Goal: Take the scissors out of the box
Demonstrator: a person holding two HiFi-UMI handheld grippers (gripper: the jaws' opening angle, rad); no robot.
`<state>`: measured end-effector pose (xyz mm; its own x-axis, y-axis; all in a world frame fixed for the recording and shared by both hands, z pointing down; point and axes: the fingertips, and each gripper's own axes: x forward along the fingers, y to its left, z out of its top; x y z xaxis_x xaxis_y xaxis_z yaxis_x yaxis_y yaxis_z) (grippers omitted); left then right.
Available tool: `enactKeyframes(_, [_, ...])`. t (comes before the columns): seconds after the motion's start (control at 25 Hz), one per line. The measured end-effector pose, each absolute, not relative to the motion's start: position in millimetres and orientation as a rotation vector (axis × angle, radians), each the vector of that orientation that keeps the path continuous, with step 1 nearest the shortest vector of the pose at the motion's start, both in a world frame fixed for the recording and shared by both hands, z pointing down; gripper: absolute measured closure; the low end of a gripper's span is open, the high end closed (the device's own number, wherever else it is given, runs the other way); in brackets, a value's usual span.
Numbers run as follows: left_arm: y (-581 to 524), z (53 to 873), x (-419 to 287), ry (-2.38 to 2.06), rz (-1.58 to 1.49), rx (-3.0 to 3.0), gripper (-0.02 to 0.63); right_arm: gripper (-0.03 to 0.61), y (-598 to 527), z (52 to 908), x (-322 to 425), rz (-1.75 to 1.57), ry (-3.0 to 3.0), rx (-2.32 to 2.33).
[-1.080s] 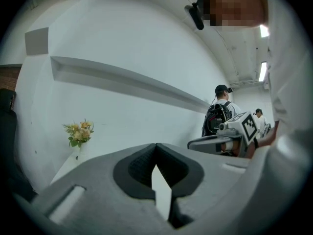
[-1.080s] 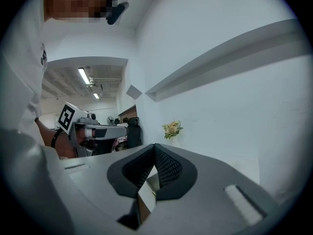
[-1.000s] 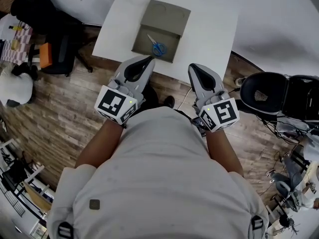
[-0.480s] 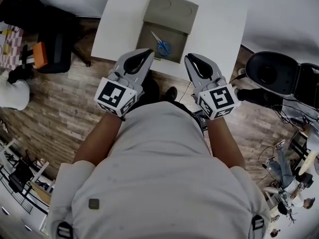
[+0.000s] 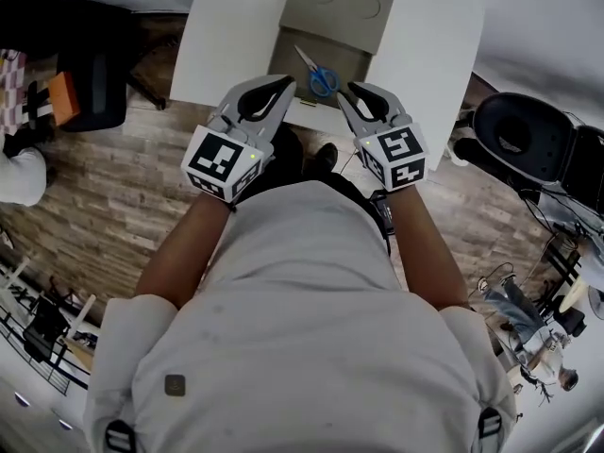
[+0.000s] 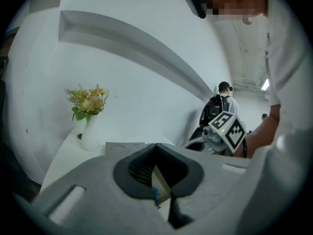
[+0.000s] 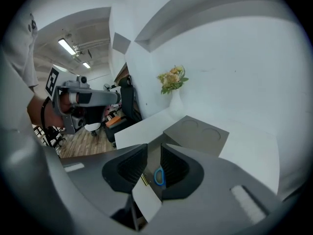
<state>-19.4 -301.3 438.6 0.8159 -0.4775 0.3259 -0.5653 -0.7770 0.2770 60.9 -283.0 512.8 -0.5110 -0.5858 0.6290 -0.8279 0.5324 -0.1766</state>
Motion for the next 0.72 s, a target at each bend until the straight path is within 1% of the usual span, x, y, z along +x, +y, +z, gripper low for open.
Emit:
enactKeyframes(0.28, [-313, 465, -27, -0.731, 0.377, 2.602, 0.614, 0.460, -293, 573, 49, 0.719, -2.123, 1.056])
enactKeyframes(0.72, [-336, 502, -41, -0.671, 0.418, 2.557, 0.614, 0.448, -302, 652, 38, 0.797, -1.935, 0.969])
